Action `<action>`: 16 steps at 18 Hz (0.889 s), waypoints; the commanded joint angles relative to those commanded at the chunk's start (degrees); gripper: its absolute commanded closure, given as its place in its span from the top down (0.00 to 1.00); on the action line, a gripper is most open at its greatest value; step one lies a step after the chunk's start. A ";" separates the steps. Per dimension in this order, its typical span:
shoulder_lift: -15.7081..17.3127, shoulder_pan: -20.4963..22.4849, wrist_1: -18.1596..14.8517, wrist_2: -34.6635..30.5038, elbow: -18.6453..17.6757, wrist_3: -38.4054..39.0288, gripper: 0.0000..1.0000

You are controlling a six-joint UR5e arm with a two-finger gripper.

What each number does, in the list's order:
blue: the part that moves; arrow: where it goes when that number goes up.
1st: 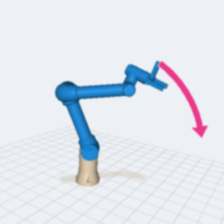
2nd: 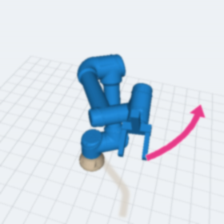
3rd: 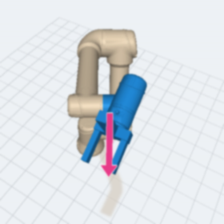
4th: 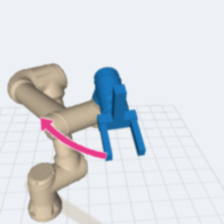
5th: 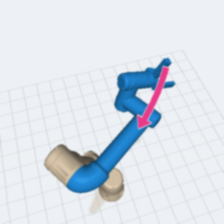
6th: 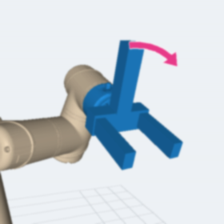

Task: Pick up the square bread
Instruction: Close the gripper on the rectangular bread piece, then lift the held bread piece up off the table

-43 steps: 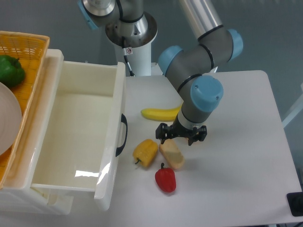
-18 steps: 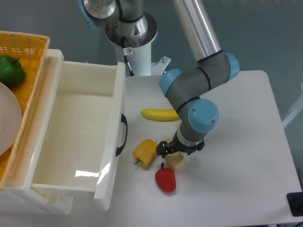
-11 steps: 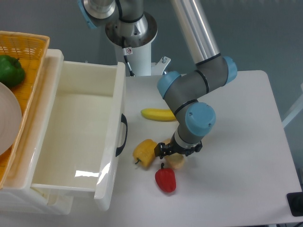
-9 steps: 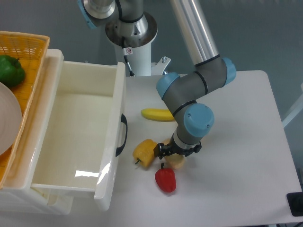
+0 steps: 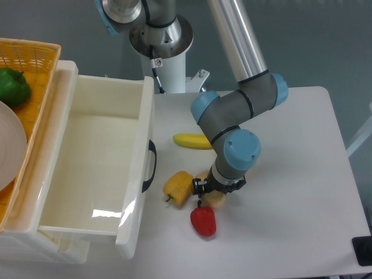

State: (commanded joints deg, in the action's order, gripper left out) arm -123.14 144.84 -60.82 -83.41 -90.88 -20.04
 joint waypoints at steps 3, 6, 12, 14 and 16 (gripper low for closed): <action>0.44 0.00 0.00 0.00 0.96 -0.79 0.13; 1.05 0.00 -0.18 -0.18 2.46 -2.37 0.13; 5.09 0.44 -0.79 -0.53 2.81 -9.66 0.13; 6.76 0.53 -0.88 -0.44 3.16 -12.03 0.14; 7.99 0.53 -0.79 -0.35 3.08 -14.14 0.15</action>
State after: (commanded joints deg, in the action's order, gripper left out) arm -115.14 145.37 -61.61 -83.76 -87.80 -34.18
